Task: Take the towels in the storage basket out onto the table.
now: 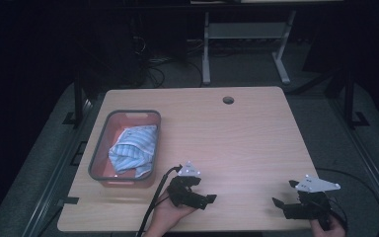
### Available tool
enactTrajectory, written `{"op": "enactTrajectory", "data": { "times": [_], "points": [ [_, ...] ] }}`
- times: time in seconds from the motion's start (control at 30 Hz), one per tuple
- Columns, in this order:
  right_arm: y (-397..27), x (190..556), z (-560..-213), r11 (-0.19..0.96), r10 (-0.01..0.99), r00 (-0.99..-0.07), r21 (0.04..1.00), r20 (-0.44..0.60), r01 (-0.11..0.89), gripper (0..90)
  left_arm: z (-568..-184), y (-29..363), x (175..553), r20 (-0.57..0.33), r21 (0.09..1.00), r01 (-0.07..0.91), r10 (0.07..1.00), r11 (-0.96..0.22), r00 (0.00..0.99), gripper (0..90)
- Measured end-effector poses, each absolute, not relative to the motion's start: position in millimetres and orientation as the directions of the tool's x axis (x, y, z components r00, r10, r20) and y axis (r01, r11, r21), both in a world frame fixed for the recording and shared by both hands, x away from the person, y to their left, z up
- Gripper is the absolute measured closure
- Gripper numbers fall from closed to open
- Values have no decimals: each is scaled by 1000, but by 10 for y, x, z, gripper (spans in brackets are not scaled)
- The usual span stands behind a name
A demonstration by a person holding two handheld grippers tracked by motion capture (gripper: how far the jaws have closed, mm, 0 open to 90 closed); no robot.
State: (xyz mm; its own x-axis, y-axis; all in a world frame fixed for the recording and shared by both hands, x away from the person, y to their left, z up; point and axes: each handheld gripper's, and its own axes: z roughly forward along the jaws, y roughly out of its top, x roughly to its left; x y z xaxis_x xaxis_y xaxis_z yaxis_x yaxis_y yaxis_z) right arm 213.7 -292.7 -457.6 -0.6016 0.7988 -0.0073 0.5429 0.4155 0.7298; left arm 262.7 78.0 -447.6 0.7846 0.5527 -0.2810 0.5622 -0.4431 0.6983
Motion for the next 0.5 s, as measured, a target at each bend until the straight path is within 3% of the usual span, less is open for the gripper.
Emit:
{"op": "enactTrajectory", "data": {
  "times": [0.5],
  "points": [
    [-2919, 2174, -4559, 402, 805, -593, 739, -5, 540, 139, -4279, 709, 2813, -286, 673, 586, 572, -451, 769, 170]
  ]
}}
